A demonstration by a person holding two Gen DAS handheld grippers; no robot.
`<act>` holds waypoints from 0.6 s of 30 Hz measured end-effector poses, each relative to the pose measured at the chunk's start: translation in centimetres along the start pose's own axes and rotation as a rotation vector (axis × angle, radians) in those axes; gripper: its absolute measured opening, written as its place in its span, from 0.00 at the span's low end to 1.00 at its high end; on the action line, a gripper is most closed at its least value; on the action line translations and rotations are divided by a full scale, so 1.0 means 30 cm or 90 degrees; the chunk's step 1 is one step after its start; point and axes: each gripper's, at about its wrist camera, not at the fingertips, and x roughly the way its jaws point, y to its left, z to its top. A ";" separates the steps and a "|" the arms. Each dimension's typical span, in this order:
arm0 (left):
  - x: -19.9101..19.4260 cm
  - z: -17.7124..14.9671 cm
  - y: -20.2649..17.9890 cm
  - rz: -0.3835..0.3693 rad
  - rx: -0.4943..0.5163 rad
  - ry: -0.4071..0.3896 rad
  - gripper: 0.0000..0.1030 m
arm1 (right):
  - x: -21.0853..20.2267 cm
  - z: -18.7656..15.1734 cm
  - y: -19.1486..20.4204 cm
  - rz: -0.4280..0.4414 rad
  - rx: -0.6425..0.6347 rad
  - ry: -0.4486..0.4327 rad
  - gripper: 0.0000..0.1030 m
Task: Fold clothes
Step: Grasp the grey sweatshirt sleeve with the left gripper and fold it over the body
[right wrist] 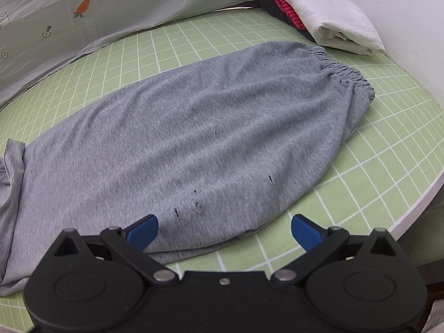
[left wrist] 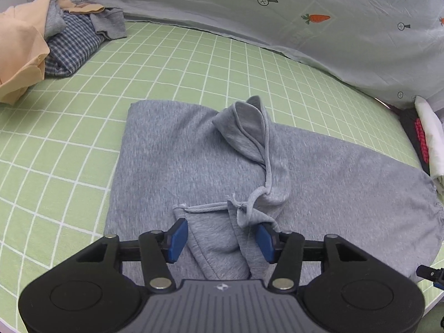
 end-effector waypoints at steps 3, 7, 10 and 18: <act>0.011 -0.010 0.025 0.010 -0.040 0.002 0.65 | -0.005 -0.007 -0.003 -0.004 0.000 0.000 1.00; 0.030 -0.013 0.029 0.000 -0.056 0.008 0.65 | -0.009 -0.009 -0.021 -0.008 0.005 -0.001 1.00; 0.040 -0.013 0.015 -0.024 -0.055 0.008 0.46 | -0.009 -0.007 -0.036 -0.009 0.006 -0.001 1.00; 0.035 -0.045 -0.131 -0.126 0.034 0.011 0.06 | 0.002 0.005 -0.055 -0.005 -0.011 0.004 1.00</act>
